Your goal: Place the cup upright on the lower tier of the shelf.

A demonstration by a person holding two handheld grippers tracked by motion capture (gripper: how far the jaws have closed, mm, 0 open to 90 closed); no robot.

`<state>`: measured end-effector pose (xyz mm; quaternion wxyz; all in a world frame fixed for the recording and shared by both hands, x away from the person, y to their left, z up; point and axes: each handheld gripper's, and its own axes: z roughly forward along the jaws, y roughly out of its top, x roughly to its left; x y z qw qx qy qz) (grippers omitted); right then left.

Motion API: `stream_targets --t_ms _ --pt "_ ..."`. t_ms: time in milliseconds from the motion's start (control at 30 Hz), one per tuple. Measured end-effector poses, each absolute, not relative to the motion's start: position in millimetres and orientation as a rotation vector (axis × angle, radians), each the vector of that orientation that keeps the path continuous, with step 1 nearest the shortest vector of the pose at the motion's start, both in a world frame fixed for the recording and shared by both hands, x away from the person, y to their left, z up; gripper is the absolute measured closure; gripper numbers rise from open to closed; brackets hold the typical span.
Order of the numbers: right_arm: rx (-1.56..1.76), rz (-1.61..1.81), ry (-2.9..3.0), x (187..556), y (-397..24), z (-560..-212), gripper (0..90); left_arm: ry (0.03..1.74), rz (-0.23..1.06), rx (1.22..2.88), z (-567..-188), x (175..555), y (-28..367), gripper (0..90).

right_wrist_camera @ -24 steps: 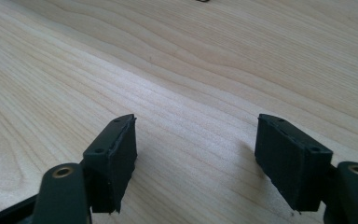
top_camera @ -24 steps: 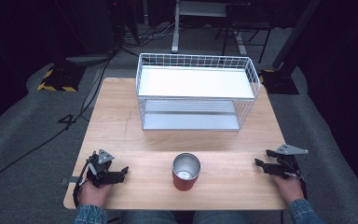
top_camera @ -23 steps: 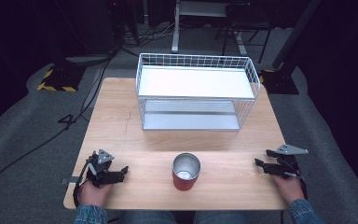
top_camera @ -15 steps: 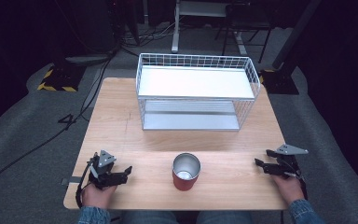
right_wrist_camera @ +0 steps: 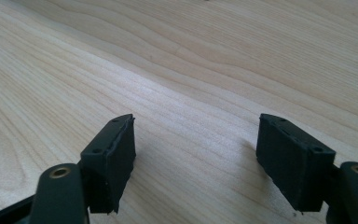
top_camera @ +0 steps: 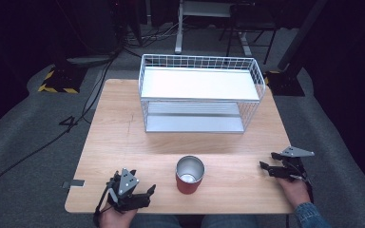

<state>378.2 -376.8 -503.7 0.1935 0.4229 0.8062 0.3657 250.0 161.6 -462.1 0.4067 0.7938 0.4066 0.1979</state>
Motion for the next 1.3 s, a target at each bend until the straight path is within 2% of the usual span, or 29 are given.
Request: stream_targets --t_ms 367,867,1067,1300 --pt "1.186 1.024 2.263 378.5 -376.7 -503.7 28.3 0.931 0.435 1.986 -465.6 242.9 121.7 15.7" --pt "1.183 1.025 2.265 378.3 -376.5 -503.7 28.3 0.834 0.354 1.984 -473.7 241.5 95.1 13.9" --pt "1.183 1.025 2.265 378.3 -376.6 -503.7 28.1 0.840 0.333 1.959 -482.2 246.2 83.7 7.0" --pt "1.179 1.026 2.269 378.2 -376.4 -503.7 28.1 0.906 0.372 1.944 -492.0 253.8 73.3 7.8"
